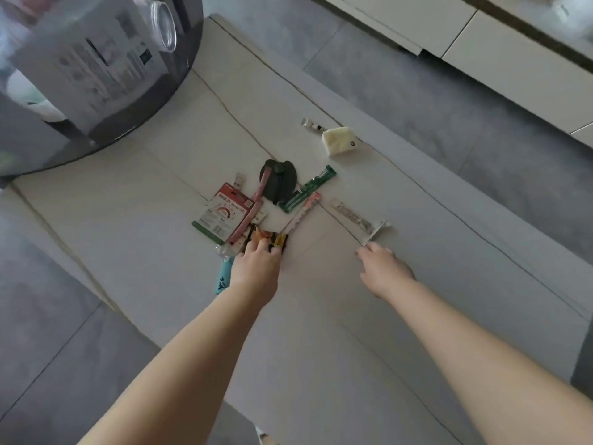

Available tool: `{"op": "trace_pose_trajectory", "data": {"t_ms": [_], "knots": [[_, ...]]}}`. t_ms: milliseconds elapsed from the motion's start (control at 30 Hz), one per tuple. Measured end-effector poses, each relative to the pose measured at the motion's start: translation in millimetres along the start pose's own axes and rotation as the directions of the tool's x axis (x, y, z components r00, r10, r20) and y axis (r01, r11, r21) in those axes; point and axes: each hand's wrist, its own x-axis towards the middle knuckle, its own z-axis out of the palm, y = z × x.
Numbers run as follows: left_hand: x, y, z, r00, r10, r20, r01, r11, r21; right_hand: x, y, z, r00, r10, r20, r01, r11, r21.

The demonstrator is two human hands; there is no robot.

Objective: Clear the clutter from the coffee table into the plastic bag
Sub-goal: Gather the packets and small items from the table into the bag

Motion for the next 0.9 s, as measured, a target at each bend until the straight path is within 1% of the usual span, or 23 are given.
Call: {"op": "trace_pose_trajectory", "data": {"t_ms": [100,233,333,400,500,567,633,733,800,833,900], "knots": [[23,-1,13,0.998,0.056,-0.027,-0.052,0.989,0.140,24,2,9,0.999,-0.009,-0.038,0.007,0.998,-0.055],[46,-3,24,0.997,0.064,-0.045,-0.050,0.960,0.276,49,6,20,0.991,0.007,-0.131,-0.015,0.998,-0.057],[59,-3,30,0.994,0.061,-0.088,-0.034,0.960,0.277,65,12,28,0.980,0.040,-0.195,-0.057,0.995,-0.082],[63,-3,33,0.989,0.069,-0.133,-0.031,0.961,0.273,71,13,31,0.972,0.038,-0.232,-0.072,0.988,-0.137],[62,1,35,0.979,0.087,-0.186,-0.040,0.970,0.239,70,14,31,0.954,-0.056,-0.295,-0.033,0.957,-0.288],[59,3,31,0.975,0.075,-0.208,-0.037,0.983,0.179,65,9,23,0.952,-0.104,-0.287,0.004,0.944,-0.329],[59,6,20,0.969,0.029,-0.244,-0.012,0.997,0.074,68,5,11,0.939,-0.104,-0.326,0.007,0.958,-0.286],[65,6,2,0.960,-0.118,-0.253,0.100,0.992,-0.082,79,-4,-2,0.961,-0.022,-0.275,0.011,0.999,-0.041],[76,0,-7,0.950,-0.231,-0.208,0.211,0.971,-0.115,91,-5,-5,0.967,0.058,-0.249,-0.038,0.996,0.084],[81,-5,-10,0.943,-0.281,-0.176,0.261,0.957,-0.127,95,-6,-5,0.964,0.091,-0.249,-0.063,0.991,0.117],[91,-16,-12,0.928,-0.348,-0.136,0.327,0.932,-0.154,102,-9,-3,0.961,0.102,-0.258,-0.077,0.991,0.108]]}}
